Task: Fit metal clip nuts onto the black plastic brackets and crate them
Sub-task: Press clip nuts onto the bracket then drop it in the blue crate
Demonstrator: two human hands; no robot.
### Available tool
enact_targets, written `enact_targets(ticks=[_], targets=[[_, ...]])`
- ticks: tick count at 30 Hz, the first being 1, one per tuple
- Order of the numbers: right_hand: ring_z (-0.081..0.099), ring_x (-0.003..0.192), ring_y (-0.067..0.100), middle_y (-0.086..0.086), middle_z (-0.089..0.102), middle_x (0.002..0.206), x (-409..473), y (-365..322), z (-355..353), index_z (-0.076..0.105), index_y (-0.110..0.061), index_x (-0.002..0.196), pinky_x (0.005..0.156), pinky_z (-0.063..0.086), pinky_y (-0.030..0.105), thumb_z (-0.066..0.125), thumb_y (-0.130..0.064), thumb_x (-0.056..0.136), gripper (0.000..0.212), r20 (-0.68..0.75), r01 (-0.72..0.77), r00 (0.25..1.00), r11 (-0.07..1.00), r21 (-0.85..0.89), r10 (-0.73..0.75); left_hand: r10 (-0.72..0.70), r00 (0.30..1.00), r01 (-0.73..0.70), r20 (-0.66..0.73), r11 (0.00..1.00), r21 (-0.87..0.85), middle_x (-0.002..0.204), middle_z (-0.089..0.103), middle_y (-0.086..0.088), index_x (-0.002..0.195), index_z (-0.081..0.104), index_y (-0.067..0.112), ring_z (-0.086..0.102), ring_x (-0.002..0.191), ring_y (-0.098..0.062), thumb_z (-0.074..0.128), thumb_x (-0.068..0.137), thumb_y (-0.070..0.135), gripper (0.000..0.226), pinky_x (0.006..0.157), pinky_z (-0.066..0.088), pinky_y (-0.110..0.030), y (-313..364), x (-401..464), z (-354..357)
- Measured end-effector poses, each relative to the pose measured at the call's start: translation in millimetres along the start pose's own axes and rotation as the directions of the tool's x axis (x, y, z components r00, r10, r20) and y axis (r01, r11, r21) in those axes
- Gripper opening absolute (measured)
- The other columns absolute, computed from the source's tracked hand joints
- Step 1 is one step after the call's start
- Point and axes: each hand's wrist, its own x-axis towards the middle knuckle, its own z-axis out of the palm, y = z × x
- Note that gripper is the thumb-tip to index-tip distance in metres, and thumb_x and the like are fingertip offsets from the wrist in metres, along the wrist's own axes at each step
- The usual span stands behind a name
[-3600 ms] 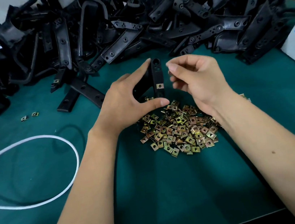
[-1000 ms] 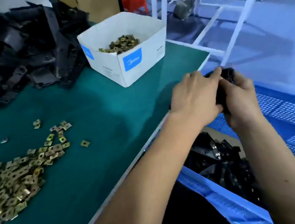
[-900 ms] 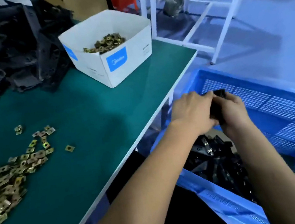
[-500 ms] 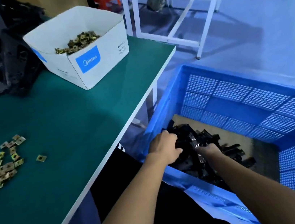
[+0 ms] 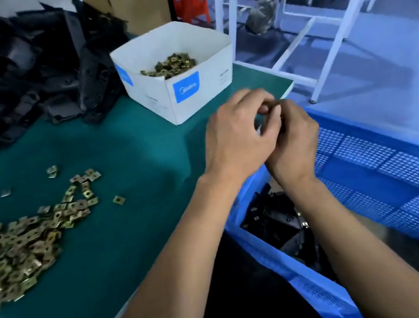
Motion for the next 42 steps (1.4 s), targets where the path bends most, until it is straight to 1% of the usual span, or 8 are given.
enact_targets(ticks=[4,8,13,19,25,30,35,42], targets=[[0.056,0.068,0.027,0.003,0.067,0.077,14.9,-93.1,39.4,0.064,-0.01,0.094,0.061,0.039,0.034,0.059,-0.021,0.093,0.013,0.272,0.156,0.944,0.978,0.139,-0.189,-0.068,0.953,0.089,-0.295,0.994,0.059,0.083,0.069,0.005,0.087,0.072,0.012,0.063,0.073,-0.013,0.065,0.088,0.017,0.008,0.069,0.052,-0.035,-30.7,0.6,-90.0],[0.069,0.078,0.035,0.007,0.074,0.084,0.0,-188.3,95.2,0.068,-0.02,0.094,0.065,0.054,0.043,0.053,-0.023,0.085,0.017,0.66,0.184,0.688,0.952,0.243,-0.302,-0.116,0.866,0.253,-0.486,0.941,0.225,0.081,0.068,0.005,0.085,0.07,0.011,0.062,0.075,-0.013,0.063,0.092,0.018,0.012,0.073,0.049,-0.03,-70.9,-30.7,-181.6],[0.066,0.078,0.042,0.013,0.071,0.082,-44.2,-301.5,149.6,0.064,-0.018,0.084,0.062,0.043,0.037,0.053,-0.011,0.081,0.013,0.75,0.416,0.419,0.842,0.342,-0.512,-0.121,0.721,0.452,-0.682,0.828,0.332,0.079,0.067,0.001,0.084,0.069,0.008,0.061,0.075,-0.015,0.058,0.093,0.015,0.016,0.073,0.044,-0.023,-105.8,-86.5,-287.0],[0.062,0.108,0.039,0.013,0.057,0.121,-105.7,-366.1,188.4,0.057,-0.018,0.13,0.074,0.04,0.04,0.062,-0.054,0.093,0.052,0.839,0.562,0.146,0.742,0.366,-0.524,-0.159,0.609,0.753,-0.777,0.426,0.502,0.103,0.066,-0.012,0.104,0.072,0.011,0.057,0.102,-0.037,0.054,0.092,0.026,0.026,0.088,0.039,-0.037,-141.4,-162.4,-387.2],[0.063,0.101,0.032,0.005,0.062,0.111,-129.9,-366.4,197.0,0.056,-0.018,0.116,0.081,0.051,0.042,0.059,-0.064,0.094,0.051,0.793,0.579,0.081,0.676,0.456,-0.604,-0.552,0.316,0.929,-0.772,0.013,0.371,0.154,0.035,-0.019,0.145,0.057,0.027,0.031,0.138,-0.043,0.064,0.091,0.053,0.06,0.111,0.032,-0.045,-171.0,-184.2,-426.0],[0.064,0.091,0.027,0.0,0.067,0.096,-123.7,-360.9,199.4,0.065,-0.02,0.095,0.081,0.053,0.042,0.062,-0.039,0.099,0.02,0.749,0.476,0.079,0.685,0.551,-0.657,-0.569,0.456,0.884,-0.684,0.202,0.421,0.133,0.056,-0.016,0.115,0.075,0.017,0.05,0.122,-0.037,0.066,0.087,0.017,0.029,0.098,0.038,-0.033,-169.6,-183.0,-423.1],[0.063,0.057,-0.002,-0.011,0.066,0.064,-100.0,-339.5,206.2,0.07,-0.026,0.078,0.059,0.045,0.009,0.079,-0.027,0.09,0.015,0.759,0.069,0.247,0.793,0.606,-0.602,-0.581,0.474,0.88,-0.661,0.318,0.352,0.111,0.065,0.003,0.116,0.056,0.019,0.055,0.095,-0.019,0.055,0.067,-0.007,0.055,0.074,0.039,-0.03,-158.9,-180.2,-427.7],[0.068,0.066,0.011,0.002,0.079,0.088,-87.0,-308.5,213.6,0.074,-0.015,0.107,0.06,0.049,0.015,0.071,-0.008,0.095,0.014,0.815,-0.325,0.255,0.748,0.579,-0.52,-0.688,0.604,0.78,-0.404,0.405,0.477,0.095,0.063,0.011,0.102,0.069,0.028,0.064,0.093,-0.022,0.065,0.072,-0.001,0.042,0.081,0.057,-0.039,-153.4,-186.1,-443.8]])
